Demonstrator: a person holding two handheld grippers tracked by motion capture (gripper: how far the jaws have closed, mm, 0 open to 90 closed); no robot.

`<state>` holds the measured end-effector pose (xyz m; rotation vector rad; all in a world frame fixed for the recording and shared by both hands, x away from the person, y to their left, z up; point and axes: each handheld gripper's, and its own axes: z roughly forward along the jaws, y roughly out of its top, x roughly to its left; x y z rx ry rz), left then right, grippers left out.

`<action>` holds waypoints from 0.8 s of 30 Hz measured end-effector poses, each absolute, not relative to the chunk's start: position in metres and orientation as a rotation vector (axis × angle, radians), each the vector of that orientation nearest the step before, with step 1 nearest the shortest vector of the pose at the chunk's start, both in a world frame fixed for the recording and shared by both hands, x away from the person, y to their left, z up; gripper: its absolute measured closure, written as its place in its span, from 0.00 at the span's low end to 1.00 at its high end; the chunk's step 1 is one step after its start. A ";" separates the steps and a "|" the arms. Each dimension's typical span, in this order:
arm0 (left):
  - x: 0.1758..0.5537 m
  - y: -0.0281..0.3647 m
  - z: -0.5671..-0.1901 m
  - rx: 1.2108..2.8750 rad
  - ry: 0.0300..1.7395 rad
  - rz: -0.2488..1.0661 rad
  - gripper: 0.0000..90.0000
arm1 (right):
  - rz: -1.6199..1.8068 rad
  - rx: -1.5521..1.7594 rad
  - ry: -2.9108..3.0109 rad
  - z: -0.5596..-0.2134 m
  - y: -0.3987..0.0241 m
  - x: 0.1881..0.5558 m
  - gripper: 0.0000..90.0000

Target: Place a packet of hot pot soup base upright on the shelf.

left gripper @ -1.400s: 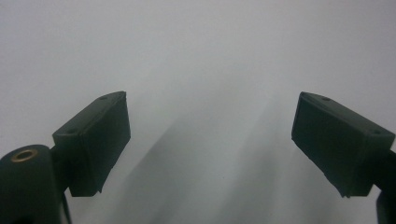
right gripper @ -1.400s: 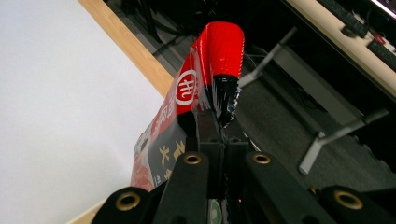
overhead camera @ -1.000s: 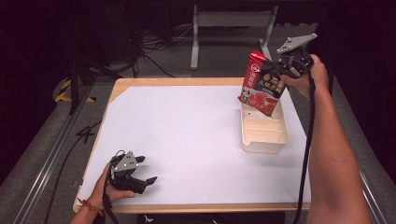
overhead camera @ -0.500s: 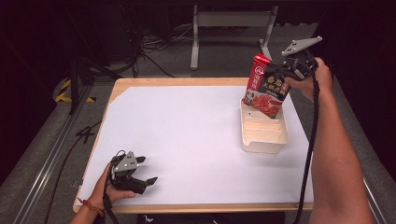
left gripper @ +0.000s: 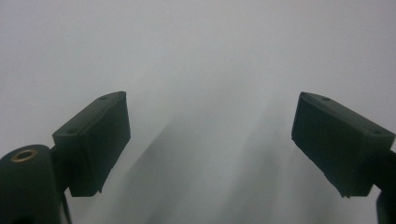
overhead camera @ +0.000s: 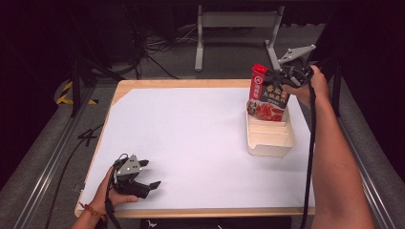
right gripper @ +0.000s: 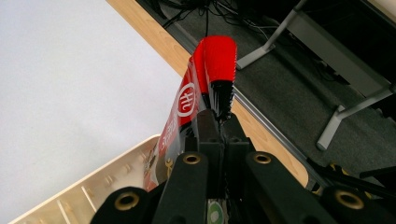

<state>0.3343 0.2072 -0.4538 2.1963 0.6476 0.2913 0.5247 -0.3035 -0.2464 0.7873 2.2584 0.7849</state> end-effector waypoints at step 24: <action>0.334 0.206 -0.454 2.203 0.645 0.289 0.14 | 0.826 0.886 2.199 -0.248 -0.309 0.525 0.92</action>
